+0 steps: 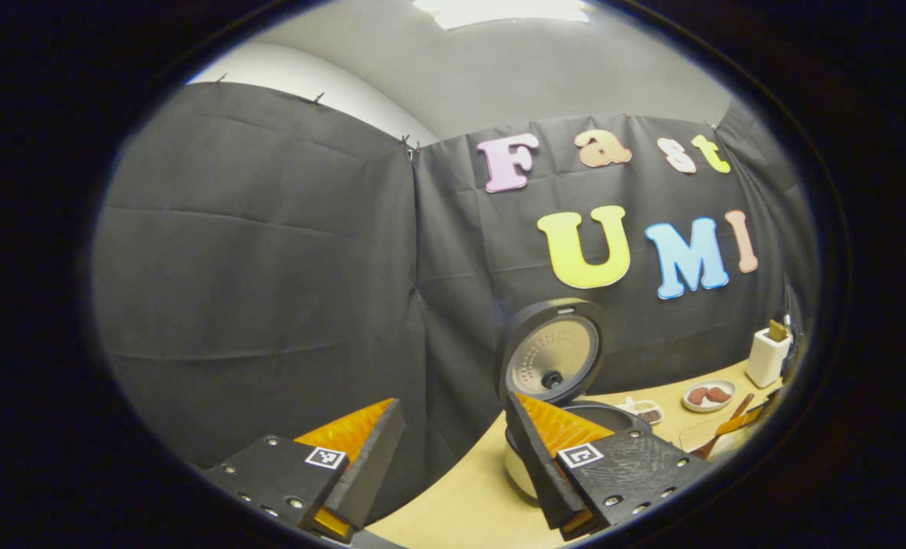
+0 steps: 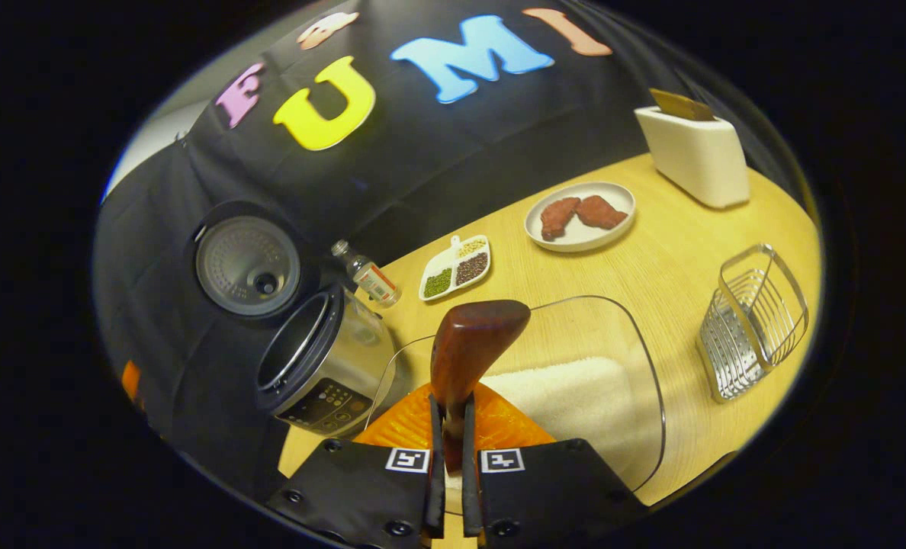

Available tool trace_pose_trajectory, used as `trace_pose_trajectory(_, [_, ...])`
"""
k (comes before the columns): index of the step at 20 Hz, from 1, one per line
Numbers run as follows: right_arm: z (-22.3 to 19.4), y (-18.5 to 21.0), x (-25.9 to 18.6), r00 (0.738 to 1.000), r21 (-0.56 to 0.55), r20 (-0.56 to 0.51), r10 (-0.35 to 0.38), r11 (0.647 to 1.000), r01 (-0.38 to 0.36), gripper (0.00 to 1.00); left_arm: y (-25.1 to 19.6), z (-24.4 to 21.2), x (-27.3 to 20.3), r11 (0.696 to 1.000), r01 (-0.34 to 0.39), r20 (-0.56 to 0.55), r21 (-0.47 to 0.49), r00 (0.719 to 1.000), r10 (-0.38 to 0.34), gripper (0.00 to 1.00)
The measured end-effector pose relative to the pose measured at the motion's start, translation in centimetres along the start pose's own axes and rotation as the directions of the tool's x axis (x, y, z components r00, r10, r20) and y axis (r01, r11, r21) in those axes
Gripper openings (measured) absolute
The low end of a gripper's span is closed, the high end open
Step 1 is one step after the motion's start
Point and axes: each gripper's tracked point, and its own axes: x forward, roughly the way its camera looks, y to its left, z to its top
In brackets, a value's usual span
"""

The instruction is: Close the left gripper, press the button to open the rice cooker; take a wooden spoon from the chopstick holder with the right hand, scoop a spoonful of rice and pour it into the rice cooker, then put the wooden spoon back into the chopstick holder.

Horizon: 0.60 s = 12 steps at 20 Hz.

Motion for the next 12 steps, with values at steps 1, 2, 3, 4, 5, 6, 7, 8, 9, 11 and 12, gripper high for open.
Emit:
trace_pose_trajectory(1, [0.2,-0.5,-0.1,1.000,0.050,0.000,0.006,0.999,-0.006,0.11,0.1,0.2,-0.1,1.000,-0.002,0.002,0.002,1.000,0.002,0.84])
trace_pose_trajectory(2, [0.6,-1.1,-0.2,1.000,0.091,0.003,0.010,0.996,-0.010,0.11,0.2,0.5,-0.2,1.000,-0.004,0.005,0.005,1.000,0.004,0.84])
trace_pose_trajectory(3, [1.0,-1.4,-0.5,1.000,0.127,0.011,0.012,0.992,-0.013,0.11,0.2,0.8,-0.4,1.000,-0.007,0.010,0.008,1.000,0.007,0.84])
trace_pose_trajectory(4, [1.6,-1.8,-0.8,1.000,0.161,0.018,0.017,0.987,-0.019,0.11,0.0,1.1,-0.4,1.000,-0.007,0.015,0.011,1.000,0.007,0.84])
trace_pose_trajectory(5, [2.0,-2.1,-1.1,0.999,0.199,0.028,0.027,0.980,-0.032,0.08,-0.1,1.4,-0.5,1.000,-0.006,0.021,0.014,1.000,0.005,0.84])
trace_pose_trajectory(6, [2.6,-2.1,-1.4,0.998,0.241,0.037,0.043,0.969,-0.051,0.11,-0.2,1.7,-0.5,1.000,-0.005,0.026,0.015,1.000,0.004,0.84])
trace_pose_trajectory(7, [3.1,-2.1,-1.8,0.997,0.286,0.045,0.062,0.956,-0.072,0.10,-0.4,1.9,-0.7,1.000,-0.002,0.032,0.016,0.999,0.001,0.84])
trace_pose_trajectory(8, [3.7,-2.1,-2.2,0.995,0.327,0.054,0.080,0.940,-0.094,0.10,-0.6,2.1,-0.6,1.000,0.001,0.037,0.014,0.999,-0.001,0.84])
trace_pose_trajectory(9, [4.3,-2.0,-2.6,0.993,0.359,0.066,0.095,0.927,-0.112,0.10,-0.8,2.0,-0.7,1.000,0.005,0.038,0.011,0.999,-0.006,0.84])
trace_pose_trajectory(11, [5.5,-1.5,-3.1,0.990,0.392,0.085,0.116,0.909,-0.140,0.10,-1.1,1.7,-0.6,1.000,0.010,0.034,0.004,0.999,-0.011,0.84])
trace_pose_trajectory(12, [5.8,-1.0,-3.4,0.987,0.396,0.088,0.134,0.904,-0.158,0.10,-1.4,1.6,-0.6,1.000,0.015,0.030,-0.003,0.999,-0.015,0.84])
